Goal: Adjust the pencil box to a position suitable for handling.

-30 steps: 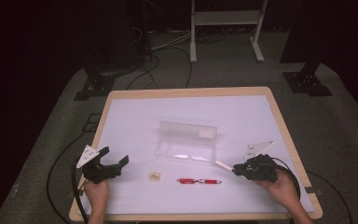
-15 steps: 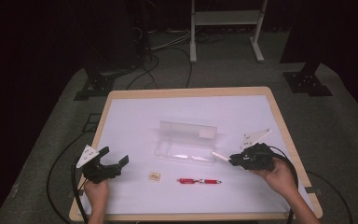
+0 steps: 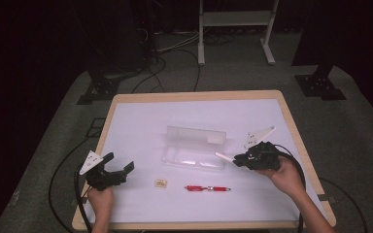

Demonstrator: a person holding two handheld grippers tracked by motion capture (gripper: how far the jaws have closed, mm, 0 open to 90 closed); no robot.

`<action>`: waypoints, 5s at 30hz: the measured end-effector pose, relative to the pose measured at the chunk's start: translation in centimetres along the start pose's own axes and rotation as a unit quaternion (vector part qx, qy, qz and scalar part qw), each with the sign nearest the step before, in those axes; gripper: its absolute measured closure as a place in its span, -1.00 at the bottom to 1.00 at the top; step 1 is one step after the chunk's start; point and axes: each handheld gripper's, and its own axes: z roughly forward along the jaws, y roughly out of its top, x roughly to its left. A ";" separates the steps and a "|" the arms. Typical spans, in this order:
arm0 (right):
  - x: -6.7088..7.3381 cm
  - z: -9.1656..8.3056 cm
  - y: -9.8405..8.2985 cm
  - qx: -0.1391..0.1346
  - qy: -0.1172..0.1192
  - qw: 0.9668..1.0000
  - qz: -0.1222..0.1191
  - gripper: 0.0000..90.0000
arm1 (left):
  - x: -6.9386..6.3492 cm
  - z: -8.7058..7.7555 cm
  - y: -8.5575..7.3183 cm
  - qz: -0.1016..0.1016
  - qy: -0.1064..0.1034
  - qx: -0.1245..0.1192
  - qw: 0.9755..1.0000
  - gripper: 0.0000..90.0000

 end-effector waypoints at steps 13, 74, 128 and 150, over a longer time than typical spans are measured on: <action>-0.4 1.3 2.0 0.006 0.004 1.000 -0.020 0.74 | 0.1 0.0 0.0 0.000 -0.001 -0.002 1.000 -1.00; -0.3 6.8 8.1 0.021 0.019 0.997 -0.078 0.74 | 0.1 0.0 0.0 0.000 -0.002 -0.003 1.000 -1.00; -2.0 12.0 8.2 0.057 0.037 0.995 -0.067 0.74 | 0.1 0.0 0.0 -0.002 -0.003 -0.003 1.000 -1.00; -2.3 13.5 7.7 0.074 0.044 0.994 -0.065 0.73 | 0.1 0.0 0.0 -0.001 -0.004 -0.004 1.000 -1.00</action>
